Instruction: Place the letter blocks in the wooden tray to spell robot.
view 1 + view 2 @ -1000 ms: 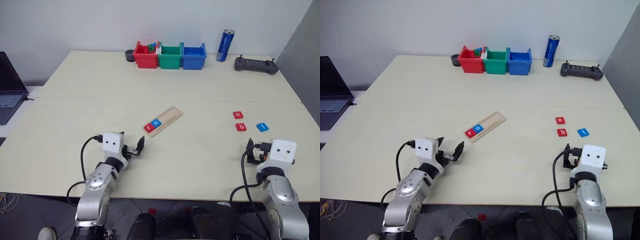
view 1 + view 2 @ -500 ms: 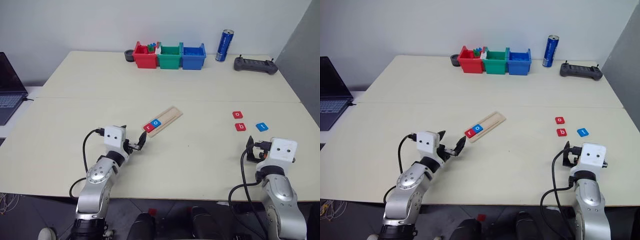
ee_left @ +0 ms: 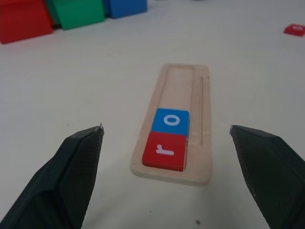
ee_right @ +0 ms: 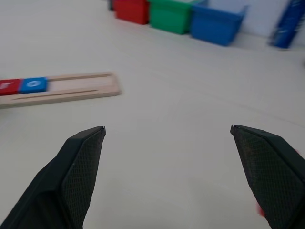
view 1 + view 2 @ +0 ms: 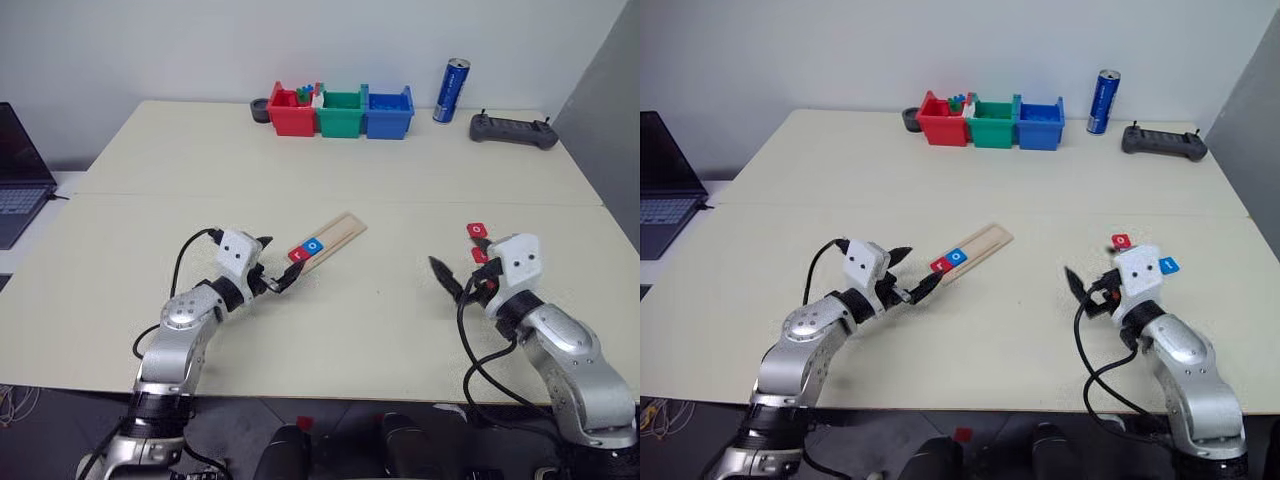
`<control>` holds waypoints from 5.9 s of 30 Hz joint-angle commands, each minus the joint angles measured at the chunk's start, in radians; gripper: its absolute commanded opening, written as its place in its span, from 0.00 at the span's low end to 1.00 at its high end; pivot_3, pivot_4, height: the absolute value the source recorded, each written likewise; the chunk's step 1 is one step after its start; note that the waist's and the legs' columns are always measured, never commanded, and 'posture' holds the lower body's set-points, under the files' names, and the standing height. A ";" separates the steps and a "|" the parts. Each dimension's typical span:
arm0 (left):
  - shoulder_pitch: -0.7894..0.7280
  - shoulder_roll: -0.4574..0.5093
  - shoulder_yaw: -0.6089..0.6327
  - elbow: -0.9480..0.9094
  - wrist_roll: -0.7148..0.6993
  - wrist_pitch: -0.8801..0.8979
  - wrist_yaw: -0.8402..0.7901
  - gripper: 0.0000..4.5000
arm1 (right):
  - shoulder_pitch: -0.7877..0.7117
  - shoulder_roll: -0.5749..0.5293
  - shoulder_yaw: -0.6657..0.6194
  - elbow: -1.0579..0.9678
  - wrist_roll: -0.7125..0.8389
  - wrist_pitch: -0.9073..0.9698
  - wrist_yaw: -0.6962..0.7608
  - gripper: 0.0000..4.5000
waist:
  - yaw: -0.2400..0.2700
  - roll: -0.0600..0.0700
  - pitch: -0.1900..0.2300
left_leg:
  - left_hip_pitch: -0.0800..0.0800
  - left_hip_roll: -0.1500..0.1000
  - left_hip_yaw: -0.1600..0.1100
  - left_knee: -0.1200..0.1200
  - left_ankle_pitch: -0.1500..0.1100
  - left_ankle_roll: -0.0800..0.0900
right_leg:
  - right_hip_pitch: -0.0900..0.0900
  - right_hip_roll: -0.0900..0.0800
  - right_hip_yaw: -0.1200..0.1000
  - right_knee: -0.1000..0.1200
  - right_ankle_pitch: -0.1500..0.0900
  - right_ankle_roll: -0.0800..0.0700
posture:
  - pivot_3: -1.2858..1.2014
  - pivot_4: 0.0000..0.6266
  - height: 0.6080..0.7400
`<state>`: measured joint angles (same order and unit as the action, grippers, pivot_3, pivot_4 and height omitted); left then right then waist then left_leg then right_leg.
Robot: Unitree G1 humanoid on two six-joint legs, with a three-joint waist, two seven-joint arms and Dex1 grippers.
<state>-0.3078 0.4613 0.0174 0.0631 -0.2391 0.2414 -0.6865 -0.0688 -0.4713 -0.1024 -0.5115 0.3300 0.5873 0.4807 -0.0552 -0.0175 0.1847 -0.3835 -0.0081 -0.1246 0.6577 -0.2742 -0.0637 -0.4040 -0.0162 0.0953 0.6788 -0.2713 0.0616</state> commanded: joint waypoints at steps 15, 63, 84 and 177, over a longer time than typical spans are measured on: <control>-0.238 -0.002 -0.055 0.385 0.060 -0.189 -0.180 1.00 | -0.144 -0.094 0.059 -0.002 0.121 0.061 0.154 0.99 | 0.001 -0.001 0.000 | -0.001 0.000 -0.002 0.000 0.000 0.000 | -0.001 0.000 -0.001 0.000 0.000 0.000 | 0.52 0.24 1.00; -0.244 -0.045 -0.066 0.470 0.082 -0.166 -0.193 0.75 | -0.168 -0.106 0.063 -0.026 0.138 0.093 0.115 1.00 | 0.005 0.000 0.000 | -0.001 -0.001 -0.004 0.000 0.000 0.000 | 0.000 -0.001 -0.003 0.001 0.000 0.000 | 0.52 0.24 1.00; -0.291 -0.042 -0.197 0.367 0.045 -0.301 -0.622 0.75 | -0.169 -0.310 -0.048 0.021 0.298 0.059 0.441 1.00 | 0.003 -0.001 0.001 | -0.002 0.000 -0.004 0.001 0.000 0.000 | 0.000 0.000 -0.003 0.000 0.000 0.000 | 0.52 0.24 1.00; -0.475 -0.214 -0.240 0.725 0.166 -0.515 -0.622 0.99 | -0.130 -0.535 -0.012 0.371 0.114 -0.251 0.776 1.00 | 0.004 -0.002 0.001 | -0.002 -0.001 -0.003 0.003 0.000 0.000 | 0.000 0.000 -0.002 0.002 0.000 0.000 | 0.52 0.24 1.00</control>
<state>-0.7593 0.2289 -0.2612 0.8292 -0.0420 -0.2899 -1.3009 -0.2030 -1.0049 -0.0935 -0.1122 0.4411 0.3367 1.2614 -0.0513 -0.0195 0.1859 -0.3853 -0.0091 -0.1280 0.6606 -0.2741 -0.0636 -0.4040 -0.0163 0.0931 0.6805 -0.2712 0.0618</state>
